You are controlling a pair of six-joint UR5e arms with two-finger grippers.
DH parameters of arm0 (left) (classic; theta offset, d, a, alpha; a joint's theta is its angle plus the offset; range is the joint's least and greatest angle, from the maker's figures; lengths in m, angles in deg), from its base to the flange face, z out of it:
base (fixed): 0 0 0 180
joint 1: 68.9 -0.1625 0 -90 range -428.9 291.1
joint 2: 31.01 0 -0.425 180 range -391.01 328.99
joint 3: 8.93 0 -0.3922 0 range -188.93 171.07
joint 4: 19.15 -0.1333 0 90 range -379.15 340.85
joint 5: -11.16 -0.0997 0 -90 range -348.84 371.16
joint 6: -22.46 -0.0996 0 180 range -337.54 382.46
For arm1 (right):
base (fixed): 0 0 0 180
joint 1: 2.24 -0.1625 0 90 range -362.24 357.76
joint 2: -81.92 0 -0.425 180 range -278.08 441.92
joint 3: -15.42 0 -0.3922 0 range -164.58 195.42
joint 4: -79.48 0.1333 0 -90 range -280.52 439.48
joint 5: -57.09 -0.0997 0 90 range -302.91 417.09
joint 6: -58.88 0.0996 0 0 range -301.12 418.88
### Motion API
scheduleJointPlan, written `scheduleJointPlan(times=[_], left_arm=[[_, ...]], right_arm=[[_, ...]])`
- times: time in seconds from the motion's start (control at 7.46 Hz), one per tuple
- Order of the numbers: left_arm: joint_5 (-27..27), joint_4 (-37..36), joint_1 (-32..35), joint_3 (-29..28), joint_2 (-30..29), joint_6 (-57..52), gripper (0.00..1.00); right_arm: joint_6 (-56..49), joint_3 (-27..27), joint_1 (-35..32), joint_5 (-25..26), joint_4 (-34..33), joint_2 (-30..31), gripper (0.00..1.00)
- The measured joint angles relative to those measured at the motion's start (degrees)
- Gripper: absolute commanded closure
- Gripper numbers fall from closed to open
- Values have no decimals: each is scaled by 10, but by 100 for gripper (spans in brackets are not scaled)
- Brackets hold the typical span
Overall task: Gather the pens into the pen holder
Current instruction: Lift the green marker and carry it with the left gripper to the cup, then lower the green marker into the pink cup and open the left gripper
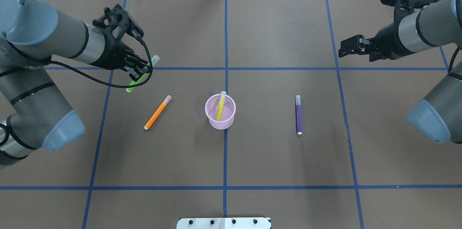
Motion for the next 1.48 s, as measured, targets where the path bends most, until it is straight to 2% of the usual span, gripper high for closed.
scheduleJointPlan(times=[0.27, 0.54, 0.94, 1.48], left_arm=[[-137, 18, -77, 4, -45, 36, 100], [-223, 20, -139, -7, -80, 37, 100], [-279, 19, -172, -41, -98, -42, 100], [-317, 24, -193, -98, -141, -80, 100]], right_arm=[[0, -6, 0, 2, 1, 0, 1], [1, -11, 1, 3, 1, -2, 1], [3, -20, 1, 3, 3, -3, 1], [4, -27, 2, 4, 5, -6, 1]])
